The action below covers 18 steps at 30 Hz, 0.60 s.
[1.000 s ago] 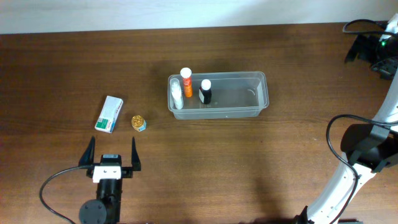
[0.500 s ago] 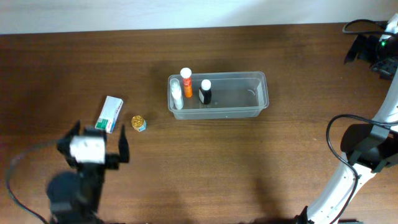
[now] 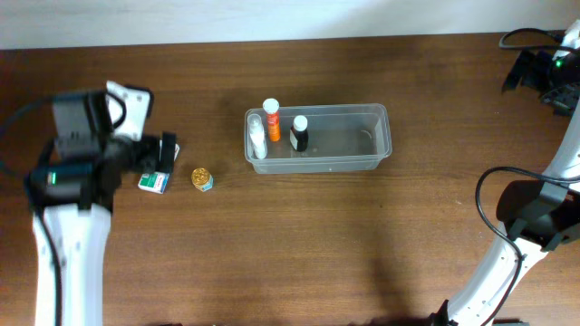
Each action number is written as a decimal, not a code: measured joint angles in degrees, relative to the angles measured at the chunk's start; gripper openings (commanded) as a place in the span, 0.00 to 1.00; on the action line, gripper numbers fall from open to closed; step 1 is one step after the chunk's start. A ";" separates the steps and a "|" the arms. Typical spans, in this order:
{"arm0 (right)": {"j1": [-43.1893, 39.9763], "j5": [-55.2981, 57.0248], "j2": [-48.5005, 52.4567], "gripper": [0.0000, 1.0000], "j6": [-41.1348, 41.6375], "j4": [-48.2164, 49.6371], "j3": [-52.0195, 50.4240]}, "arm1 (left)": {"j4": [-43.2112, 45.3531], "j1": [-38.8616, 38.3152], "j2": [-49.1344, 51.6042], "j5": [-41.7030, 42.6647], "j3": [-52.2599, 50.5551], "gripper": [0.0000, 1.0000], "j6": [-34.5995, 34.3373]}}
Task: Pack container
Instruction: 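Move the left gripper over the white-green medicine box, then lower the left gripper and grasp the medicine box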
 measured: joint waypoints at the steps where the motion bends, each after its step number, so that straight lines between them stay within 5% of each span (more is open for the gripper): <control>1: 0.00 0.00 0.00 0.98 -0.04 0.00 0.00 | 0.11 0.00 1.73 -0.72 0.59 0.99 0.02; 18: 0.00 0.00 0.00 0.99 -0.02 0.00 0.00 | 2.82 2.43 27.30 -4.28 1.22 0.99 0.70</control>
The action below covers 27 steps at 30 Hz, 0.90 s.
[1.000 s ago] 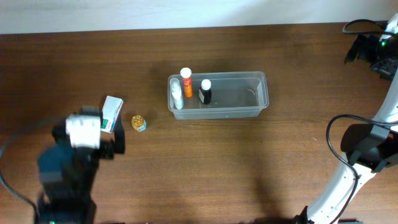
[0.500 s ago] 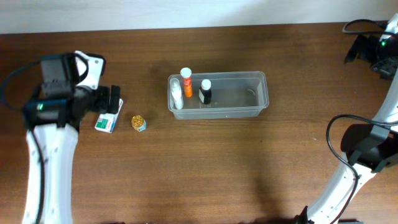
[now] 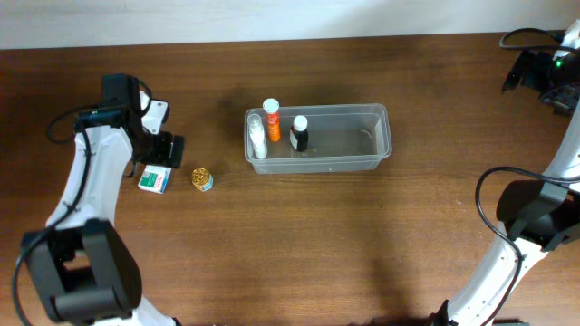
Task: Pack container
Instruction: 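Lower the left gripper and grasp the medicine box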
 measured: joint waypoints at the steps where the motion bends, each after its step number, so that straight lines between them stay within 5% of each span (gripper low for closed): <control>1: 0.00 0.00 0.00 0.98 0.04 0.00 0.00 | 0.50 1.09 1.49 0.59 0.35 0.99 0.87; 27: 0.00 0.00 0.00 0.98 0.00 0.00 0.00 | 3.93 4.90 12.48 4.22 1.25 1.00 7.87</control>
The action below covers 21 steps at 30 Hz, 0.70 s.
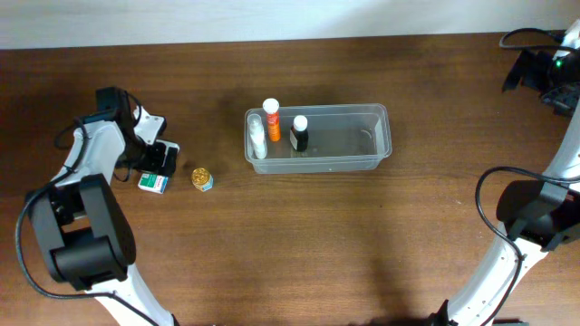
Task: Pack container
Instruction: 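Lower the left gripper and grasp the medicine box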
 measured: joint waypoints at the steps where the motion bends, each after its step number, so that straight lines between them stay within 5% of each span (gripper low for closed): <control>1: 0.00 0.00 0.00 0.98 0.02 0.00 0.00 | 0.20 0.00 0.31 0.00 0.00 0.99 0.00; 21: 0.00 0.00 0.00 0.98 0.00 0.00 0.00 | 0.98 0.00 2.64 1.53 0.22 0.99 0.00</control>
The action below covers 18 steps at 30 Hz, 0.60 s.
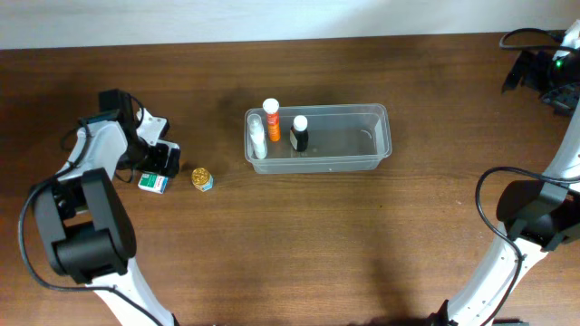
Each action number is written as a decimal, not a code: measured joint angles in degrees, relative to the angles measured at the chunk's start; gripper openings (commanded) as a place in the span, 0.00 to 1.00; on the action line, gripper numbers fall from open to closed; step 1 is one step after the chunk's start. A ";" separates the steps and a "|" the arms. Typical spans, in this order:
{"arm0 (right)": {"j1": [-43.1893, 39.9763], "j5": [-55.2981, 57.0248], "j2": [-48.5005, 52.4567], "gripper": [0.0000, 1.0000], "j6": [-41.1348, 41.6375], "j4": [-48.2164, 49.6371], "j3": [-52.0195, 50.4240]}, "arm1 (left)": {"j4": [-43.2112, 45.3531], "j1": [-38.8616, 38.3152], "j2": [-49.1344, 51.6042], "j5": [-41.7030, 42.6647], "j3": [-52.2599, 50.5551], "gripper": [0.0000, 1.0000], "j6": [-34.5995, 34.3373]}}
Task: Pack container
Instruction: 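Lower the left gripper and grasp the medicine box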
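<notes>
A clear plastic container (340, 136) stands at the table's middle. At its left end stand a white bottle (258, 140), an orange bottle (272, 119) and a black bottle with a white cap (299, 133). Left of it on the table lie a small gold-lidded jar (202, 178) and a green-and-white box (153, 182). My left gripper (165, 161) hangs just behind the box's far edge, its dark fingers apparently open with nothing in them. My right gripper (547, 74) sits folded back at the far right corner, too dark to read.
The brown table (299, 254) ends at a white wall along the far edge. The right arm's base and cable (530, 217) stand at the right edge. The container's right two thirds hold nothing.
My left gripper has shifted very slightly nearer the green-and-white box. The box, jar, container and right arm are where they were.
My left wrist was high and close under the camera, over the table's left side. Then it was lower, with its gripper behind the box. By the last two moments the gripper had settled right at the box's far edge. No object has moved.
</notes>
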 measured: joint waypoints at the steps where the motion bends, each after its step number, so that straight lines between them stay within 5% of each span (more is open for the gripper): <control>1: 0.00 0.00 0.00 0.98 0.02 0.00 0.00 | 0.13 -0.04 0.46 -0.48 0.24 0.99 0.13; 18: 0.00 0.00 0.00 0.98 0.00 0.00 0.00 | 0.33 -0.04 0.79 -2.01 0.63 0.99 0.22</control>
